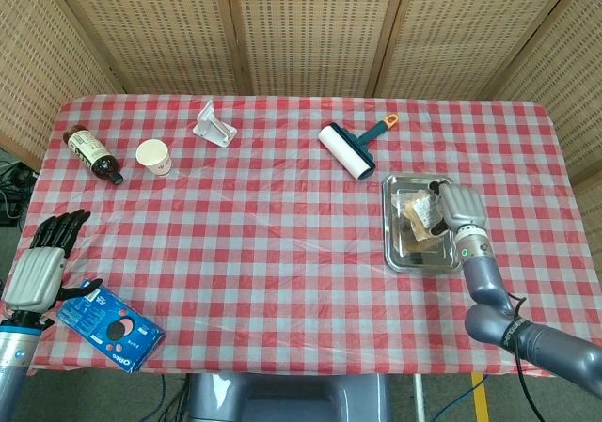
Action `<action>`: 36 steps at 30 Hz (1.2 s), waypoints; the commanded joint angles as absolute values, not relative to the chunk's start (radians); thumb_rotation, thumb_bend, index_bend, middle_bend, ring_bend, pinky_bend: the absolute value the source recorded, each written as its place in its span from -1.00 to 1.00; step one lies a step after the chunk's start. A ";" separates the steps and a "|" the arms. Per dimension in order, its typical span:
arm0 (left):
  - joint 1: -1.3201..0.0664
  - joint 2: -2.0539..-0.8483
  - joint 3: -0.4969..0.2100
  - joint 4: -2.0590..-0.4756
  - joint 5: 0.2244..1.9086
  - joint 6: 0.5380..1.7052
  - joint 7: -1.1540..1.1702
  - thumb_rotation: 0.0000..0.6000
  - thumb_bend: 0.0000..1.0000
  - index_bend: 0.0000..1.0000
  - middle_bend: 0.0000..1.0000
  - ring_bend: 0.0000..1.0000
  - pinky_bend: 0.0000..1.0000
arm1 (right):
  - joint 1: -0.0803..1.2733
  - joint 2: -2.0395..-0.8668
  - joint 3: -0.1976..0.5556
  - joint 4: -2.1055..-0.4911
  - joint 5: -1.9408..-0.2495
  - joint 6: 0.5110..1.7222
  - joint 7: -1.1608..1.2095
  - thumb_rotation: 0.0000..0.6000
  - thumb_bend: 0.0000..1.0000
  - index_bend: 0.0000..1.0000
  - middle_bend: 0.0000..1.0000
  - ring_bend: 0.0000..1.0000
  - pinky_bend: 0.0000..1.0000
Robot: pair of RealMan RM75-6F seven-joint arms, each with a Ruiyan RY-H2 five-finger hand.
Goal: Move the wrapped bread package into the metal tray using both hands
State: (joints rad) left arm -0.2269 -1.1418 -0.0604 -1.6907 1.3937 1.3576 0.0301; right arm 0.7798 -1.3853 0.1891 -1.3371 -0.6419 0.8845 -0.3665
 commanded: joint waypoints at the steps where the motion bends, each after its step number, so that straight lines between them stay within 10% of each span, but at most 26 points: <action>1: -0.227 -1.141 -0.061 -1.690 1.394 1.357 0.028 1.00 -0.71 -1.00 -1.00 -1.00 -1.00 | 0.783 -1.397 0.185 -1.320 -0.627 0.870 -0.377 1.00 -0.83 0.09 -0.21 -0.26 -0.27; 8: -0.228 -1.141 -0.061 -1.689 1.398 1.350 0.027 1.00 -0.71 -1.00 -1.00 -1.00 -1.00 | 0.786 -1.404 0.195 -1.331 -0.624 0.867 -0.377 1.00 -0.83 -0.06 -0.36 -0.40 -0.47; 14: -0.226 -1.139 -0.062 -1.691 1.399 1.350 0.023 1.00 -0.71 -1.00 -1.00 -1.00 -1.00 | 0.796 -1.391 0.187 -1.351 -0.588 0.838 -0.411 1.00 -0.85 -0.57 -0.98 -1.00 -1.00; 26: -0.224 -1.135 -0.064 -1.692 1.400 1.346 0.023 1.00 -0.71 -1.00 -1.00 -1.00 -1.00 | 0.785 -1.351 0.179 -1.414 -0.540 0.910 -0.461 1.00 -0.85 -0.97 -1.00 -1.00 -1.00; 36: -0.225 -1.139 -0.069 -1.687 1.392 1.341 0.033 1.00 -0.71 -1.00 -1.00 -1.00 -1.00 | 0.609 -1.262 0.128 -1.632 -0.897 1.249 -0.330 1.00 -0.85 -1.00 -1.00 -1.00 -1.00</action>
